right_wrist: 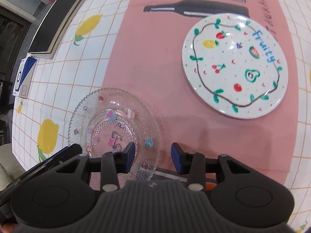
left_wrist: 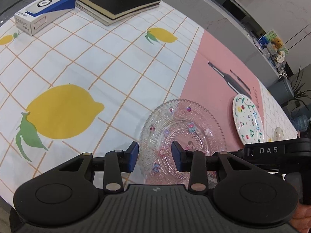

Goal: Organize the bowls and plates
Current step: 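Reach both grippers to the clear dotted glass plate rim and close, then lift and carry the glass plate with both grippers toward the steel bowls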

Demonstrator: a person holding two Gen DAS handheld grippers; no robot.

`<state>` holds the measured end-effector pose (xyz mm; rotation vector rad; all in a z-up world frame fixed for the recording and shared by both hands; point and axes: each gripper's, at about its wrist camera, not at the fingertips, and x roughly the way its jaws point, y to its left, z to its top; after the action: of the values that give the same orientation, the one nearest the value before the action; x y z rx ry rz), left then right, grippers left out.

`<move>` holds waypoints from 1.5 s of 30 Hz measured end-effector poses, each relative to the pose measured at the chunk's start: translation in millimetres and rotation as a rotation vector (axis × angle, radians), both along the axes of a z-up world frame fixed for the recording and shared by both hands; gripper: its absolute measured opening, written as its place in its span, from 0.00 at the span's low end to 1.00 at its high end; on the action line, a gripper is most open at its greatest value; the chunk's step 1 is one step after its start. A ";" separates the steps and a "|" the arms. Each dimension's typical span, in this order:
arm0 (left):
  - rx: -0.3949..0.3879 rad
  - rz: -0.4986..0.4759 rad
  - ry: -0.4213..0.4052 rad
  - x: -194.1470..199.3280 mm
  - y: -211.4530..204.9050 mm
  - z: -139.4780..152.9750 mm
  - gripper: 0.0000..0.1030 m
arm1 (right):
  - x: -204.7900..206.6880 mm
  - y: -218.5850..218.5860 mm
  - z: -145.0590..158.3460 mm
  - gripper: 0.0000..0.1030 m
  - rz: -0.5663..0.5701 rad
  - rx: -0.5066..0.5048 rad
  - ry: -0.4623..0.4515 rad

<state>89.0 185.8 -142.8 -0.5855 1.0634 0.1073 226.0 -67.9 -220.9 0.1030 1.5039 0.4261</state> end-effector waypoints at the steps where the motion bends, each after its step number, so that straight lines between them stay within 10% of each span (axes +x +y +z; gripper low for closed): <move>1: 0.004 -0.002 0.006 0.7 -1.5 -1.0 0.39 | -0.4 0.8 -0.9 0.37 0.001 0.002 0.002; 21: 0.096 -0.025 0.156 21.4 -8.8 1.0 0.20 | -1.8 15.1 -2.6 0.22 0.076 -0.057 -0.001; 45: -0.027 0.010 0.278 37.3 6.2 3.4 0.20 | 6.8 21.5 14.8 0.14 0.071 -0.080 -0.008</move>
<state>126.2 191.9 -139.4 -0.6117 1.3333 0.1875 232.8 -46.4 -206.1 -0.0151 1.5181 0.4227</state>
